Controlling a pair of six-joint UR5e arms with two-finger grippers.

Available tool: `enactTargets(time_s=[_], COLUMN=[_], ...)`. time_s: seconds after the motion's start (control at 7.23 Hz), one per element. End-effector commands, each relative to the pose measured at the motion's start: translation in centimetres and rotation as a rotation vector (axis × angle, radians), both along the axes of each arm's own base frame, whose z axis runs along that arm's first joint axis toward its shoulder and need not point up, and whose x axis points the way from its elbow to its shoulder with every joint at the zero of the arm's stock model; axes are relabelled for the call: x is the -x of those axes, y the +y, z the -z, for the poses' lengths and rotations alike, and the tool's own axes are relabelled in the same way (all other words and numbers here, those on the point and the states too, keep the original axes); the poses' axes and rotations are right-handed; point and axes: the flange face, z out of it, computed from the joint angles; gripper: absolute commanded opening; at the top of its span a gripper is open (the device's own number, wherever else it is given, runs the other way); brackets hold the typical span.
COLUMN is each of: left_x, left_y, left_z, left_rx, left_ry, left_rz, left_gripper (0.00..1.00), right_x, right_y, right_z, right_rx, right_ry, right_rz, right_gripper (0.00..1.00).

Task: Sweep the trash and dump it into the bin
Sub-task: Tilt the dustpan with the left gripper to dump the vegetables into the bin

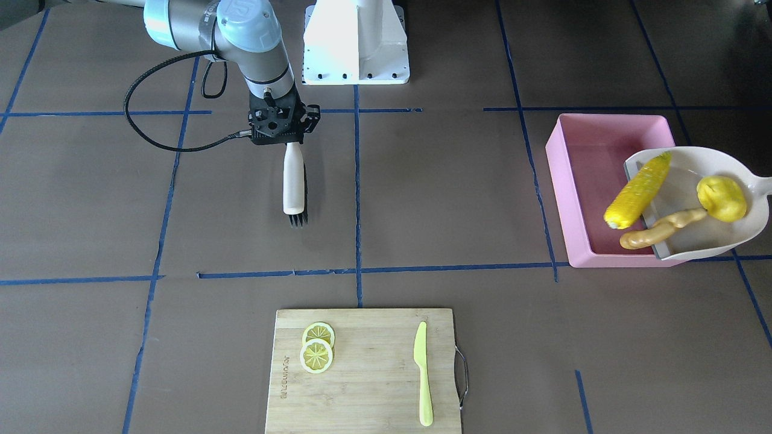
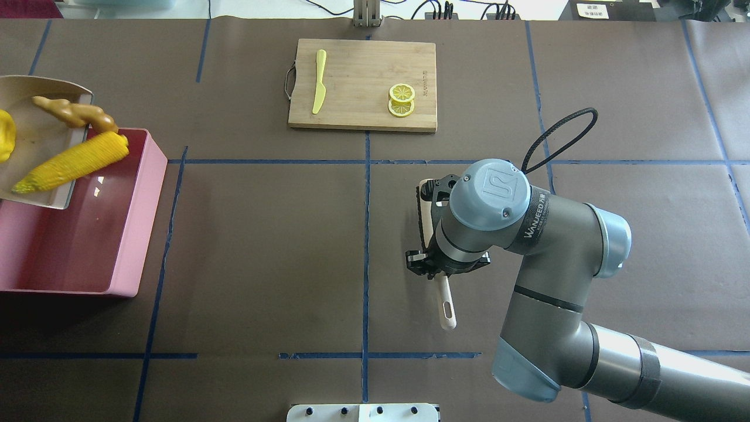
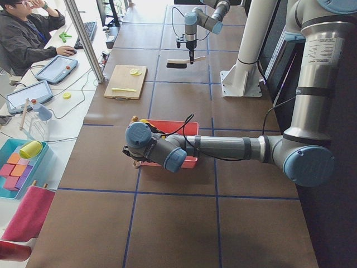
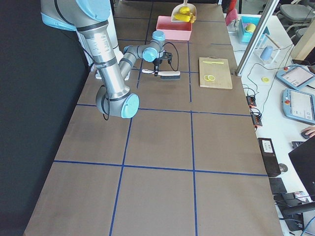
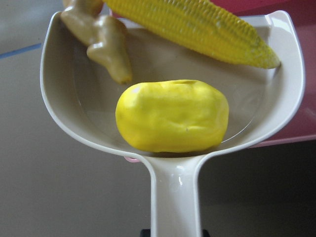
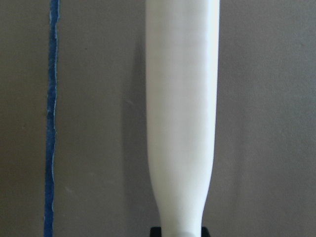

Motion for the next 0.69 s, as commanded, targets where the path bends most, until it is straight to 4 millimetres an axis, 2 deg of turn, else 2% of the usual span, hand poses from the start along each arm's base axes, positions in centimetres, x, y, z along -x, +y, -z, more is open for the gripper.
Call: enactTargets(time_s=[0.0, 0.14, 0.28, 0.55], left_x=[0.3, -0.4, -0.4, 0.1], left_y=[0.6, 2.5, 3.4, 4.0], left_z=[1.6, 1.7, 2.0, 2.1], left_rx=[-0.003, -0.014, -0.028, -0.052], left_ry=[-0.047, -0.07, -0.095, -0.175], left_rz=[0.016, 0.004, 0.009, 0.035], left_gripper=[0.0, 0.0, 0.0, 0.0], right_x=[0.0, 0.0, 0.0, 0.0], right_y=[0.0, 0.0, 0.0, 0.1], right_z=[0.0, -0.1, -0.1, 0.0], right_rx=[0.0, 0.0, 0.001, 0.001], right_ry=[0.0, 0.001, 0.003, 0.0], right_rz=[-0.001, -0.001, -0.001, 0.0], right_gripper=[0.0, 0.0, 0.0, 0.0])
